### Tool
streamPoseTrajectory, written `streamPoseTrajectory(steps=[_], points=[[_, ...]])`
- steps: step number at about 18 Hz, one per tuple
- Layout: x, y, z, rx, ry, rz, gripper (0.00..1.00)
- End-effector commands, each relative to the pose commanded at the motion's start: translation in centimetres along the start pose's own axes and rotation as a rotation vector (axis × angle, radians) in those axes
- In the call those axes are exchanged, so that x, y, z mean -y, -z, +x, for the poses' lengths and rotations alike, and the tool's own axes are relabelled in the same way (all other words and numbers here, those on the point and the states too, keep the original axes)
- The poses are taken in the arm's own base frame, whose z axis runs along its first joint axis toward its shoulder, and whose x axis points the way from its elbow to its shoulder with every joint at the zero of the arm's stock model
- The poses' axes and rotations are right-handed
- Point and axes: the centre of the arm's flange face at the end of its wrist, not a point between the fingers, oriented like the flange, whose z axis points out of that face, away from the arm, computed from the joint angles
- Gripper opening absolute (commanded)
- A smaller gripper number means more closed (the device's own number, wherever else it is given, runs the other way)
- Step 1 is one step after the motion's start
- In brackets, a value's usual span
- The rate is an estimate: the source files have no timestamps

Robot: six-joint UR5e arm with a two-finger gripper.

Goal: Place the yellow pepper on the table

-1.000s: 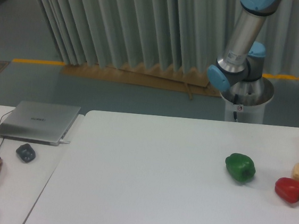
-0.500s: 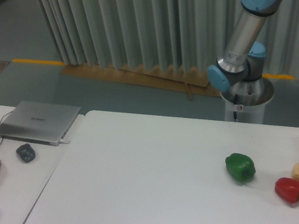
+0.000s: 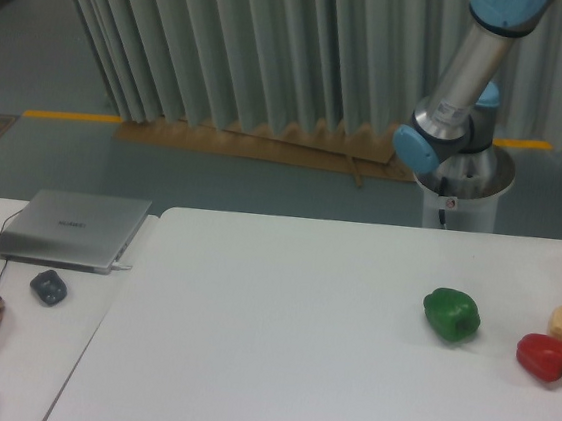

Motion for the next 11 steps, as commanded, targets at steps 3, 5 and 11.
streamPoseTrajectory(steps=[3, 5, 11], points=[[2.8, -0.7, 1.4, -0.012, 0.188, 0.010, 1.00], [3.5, -0.8, 2.0, -0.018, 0.248, 0.011, 1.00], [1.8, -2.3, 2.8, -0.047, 0.247, -0.005, 1.00]])
